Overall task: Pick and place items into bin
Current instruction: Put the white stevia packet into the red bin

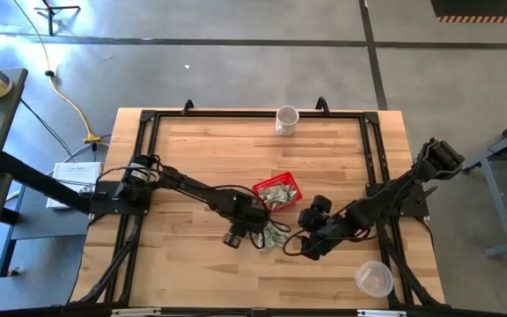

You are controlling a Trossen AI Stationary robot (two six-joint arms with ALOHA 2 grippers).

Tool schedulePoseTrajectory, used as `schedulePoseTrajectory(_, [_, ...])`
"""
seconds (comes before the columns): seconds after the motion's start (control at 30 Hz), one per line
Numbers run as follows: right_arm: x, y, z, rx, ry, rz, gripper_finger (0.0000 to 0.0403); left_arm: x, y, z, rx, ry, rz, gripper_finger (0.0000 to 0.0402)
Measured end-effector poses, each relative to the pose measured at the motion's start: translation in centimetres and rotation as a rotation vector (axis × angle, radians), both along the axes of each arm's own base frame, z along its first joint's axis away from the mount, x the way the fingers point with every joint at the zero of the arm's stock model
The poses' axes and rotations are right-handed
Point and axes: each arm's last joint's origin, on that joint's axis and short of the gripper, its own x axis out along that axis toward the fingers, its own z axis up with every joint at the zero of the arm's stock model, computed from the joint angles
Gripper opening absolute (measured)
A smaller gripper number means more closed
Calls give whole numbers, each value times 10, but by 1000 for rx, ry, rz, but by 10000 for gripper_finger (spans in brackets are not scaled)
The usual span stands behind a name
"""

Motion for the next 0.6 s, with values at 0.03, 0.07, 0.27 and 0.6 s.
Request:
schedulePoseTrajectory(0.03, [0, 0, 0, -1, 2, 0, 303, -1, 0, -3, -2, 26, -1, 163])
schedulePoseTrajectory(0.07, [0, 0, 0, -3, 5, 0, 303, 0, 0, -4, -10, 20, -4, 148])
schedulePoseTrajectory(0.27, [0, -4, -1, -4, 18, -14, 303, -9, 0, -2, -18, 114, 33, 36])
schedulePoseTrajectory(0.6, [8, -19, -1, 15, 21, -79, 303, -31, -1, 76, -183, -1, 175, 39])
